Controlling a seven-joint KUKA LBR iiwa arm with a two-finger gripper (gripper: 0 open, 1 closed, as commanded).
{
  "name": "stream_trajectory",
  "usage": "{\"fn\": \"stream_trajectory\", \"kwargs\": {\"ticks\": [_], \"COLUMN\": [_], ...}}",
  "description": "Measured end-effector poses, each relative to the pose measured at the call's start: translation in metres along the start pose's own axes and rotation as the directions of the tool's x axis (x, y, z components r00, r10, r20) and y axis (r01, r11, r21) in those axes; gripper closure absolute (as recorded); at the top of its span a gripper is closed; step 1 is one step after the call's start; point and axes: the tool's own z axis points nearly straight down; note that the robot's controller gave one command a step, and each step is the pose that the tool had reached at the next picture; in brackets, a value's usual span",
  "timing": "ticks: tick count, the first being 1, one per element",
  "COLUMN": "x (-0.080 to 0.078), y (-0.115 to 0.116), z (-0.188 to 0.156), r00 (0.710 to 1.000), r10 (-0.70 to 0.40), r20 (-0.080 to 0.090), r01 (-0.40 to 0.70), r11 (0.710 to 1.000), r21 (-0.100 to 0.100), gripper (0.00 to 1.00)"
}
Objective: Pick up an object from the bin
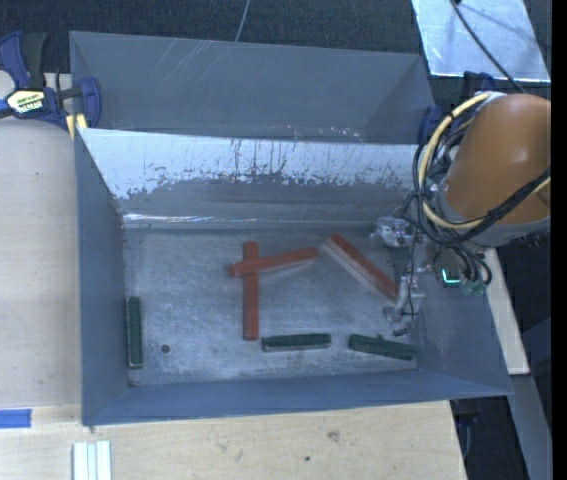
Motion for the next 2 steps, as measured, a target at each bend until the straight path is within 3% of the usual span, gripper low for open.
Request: {"fn": "stream_trajectory", "kwargs": {"ticks": [1, 2], "x": [0.0, 0.02], "y": [0.0, 0.007], "z": [0.0, 0.041], "r00": [1.0, 0.997], "r10": [-0.001, 0.072], "r20": [0.001, 0.005], "r01": [0.001, -0.072], "r11": [1.0, 0.997], "r21": [0.0, 0.0], "gripper": [0.0, 0.0]}}
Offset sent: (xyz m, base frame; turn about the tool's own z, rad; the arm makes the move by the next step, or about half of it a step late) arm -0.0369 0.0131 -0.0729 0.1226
